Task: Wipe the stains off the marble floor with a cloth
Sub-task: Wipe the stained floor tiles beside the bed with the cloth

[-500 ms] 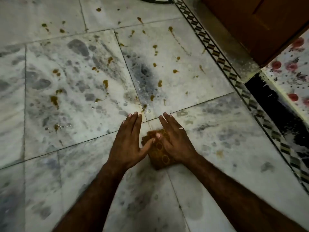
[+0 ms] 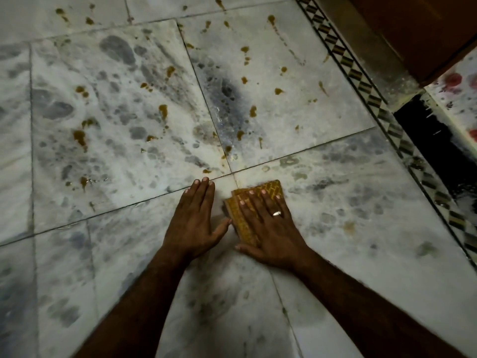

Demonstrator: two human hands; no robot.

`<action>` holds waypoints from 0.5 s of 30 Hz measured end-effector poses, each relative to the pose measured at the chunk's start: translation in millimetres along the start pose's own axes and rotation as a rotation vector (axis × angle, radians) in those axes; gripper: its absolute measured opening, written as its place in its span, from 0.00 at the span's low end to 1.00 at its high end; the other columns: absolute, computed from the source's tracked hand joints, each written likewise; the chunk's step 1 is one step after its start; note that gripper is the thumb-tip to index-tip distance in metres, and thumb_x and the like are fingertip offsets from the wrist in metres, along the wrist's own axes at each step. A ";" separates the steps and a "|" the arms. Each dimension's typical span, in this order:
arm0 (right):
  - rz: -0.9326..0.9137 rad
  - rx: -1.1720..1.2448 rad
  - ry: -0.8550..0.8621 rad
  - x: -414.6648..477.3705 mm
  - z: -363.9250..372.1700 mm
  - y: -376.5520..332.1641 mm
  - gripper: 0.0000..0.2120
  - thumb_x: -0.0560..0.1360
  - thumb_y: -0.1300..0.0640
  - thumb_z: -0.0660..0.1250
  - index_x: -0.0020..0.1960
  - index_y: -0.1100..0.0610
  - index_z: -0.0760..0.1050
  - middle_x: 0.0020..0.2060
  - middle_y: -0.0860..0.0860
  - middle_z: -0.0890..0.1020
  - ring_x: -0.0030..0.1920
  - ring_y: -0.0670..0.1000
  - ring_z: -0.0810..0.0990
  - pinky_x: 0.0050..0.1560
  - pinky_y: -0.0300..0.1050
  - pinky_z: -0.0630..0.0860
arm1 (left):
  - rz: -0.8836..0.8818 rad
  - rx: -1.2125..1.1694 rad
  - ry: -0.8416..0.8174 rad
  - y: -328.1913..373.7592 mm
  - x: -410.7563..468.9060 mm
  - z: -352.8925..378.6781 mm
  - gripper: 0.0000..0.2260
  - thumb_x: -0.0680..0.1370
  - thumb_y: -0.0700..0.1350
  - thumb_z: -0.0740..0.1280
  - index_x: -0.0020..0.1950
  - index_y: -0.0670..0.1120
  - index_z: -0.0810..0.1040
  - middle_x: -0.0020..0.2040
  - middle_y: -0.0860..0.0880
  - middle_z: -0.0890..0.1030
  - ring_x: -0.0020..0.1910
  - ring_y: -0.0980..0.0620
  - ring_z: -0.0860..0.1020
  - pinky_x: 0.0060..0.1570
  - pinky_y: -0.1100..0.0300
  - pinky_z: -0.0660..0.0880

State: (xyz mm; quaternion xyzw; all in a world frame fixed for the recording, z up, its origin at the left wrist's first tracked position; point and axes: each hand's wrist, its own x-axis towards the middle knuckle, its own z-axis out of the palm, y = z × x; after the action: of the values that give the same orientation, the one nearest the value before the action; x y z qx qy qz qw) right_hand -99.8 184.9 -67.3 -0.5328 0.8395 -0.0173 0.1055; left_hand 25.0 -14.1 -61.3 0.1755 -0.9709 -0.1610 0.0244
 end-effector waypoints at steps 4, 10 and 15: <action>-0.020 -0.045 -0.050 -1.8 3.8 2.1 0.52 0.73 0.19 0.48 0.84 0.53 0.46 0.83 0.57 0.46 0.83 0.61 0.42 0.78 0.69 0.48 | -0.025 0.036 -0.015 -8.0 -5.8 6.3 0.42 0.78 0.67 0.54 0.82 0.40 0.54 0.83 0.41 0.54 0.82 0.44 0.50 0.79 0.44 0.55; 0.008 -0.072 0.021 -0.3 10.9 -1.1 0.48 0.75 0.23 0.52 0.83 0.54 0.54 0.83 0.58 0.55 0.82 0.62 0.51 0.77 0.70 0.54 | -0.043 0.092 -0.014 -17.1 -10.1 12.9 0.41 0.80 0.69 0.52 0.82 0.40 0.52 0.83 0.41 0.50 0.82 0.43 0.49 0.79 0.47 0.48; 0.034 -0.083 0.145 4.9 18.0 2.5 0.43 0.75 0.28 0.57 0.82 0.53 0.59 0.82 0.56 0.60 0.81 0.60 0.57 0.74 0.72 0.58 | -0.102 0.110 -0.052 -29.7 -15.1 24.1 0.40 0.81 0.70 0.47 0.82 0.41 0.53 0.83 0.42 0.51 0.82 0.45 0.51 0.77 0.47 0.49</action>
State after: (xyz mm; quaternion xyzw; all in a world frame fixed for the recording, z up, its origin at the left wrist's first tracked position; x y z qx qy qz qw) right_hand -100.6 183.1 -86.0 -0.5197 0.8539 -0.0191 0.0226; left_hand 46.5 -27.9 -93.5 0.2215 -0.9684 -0.1131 -0.0185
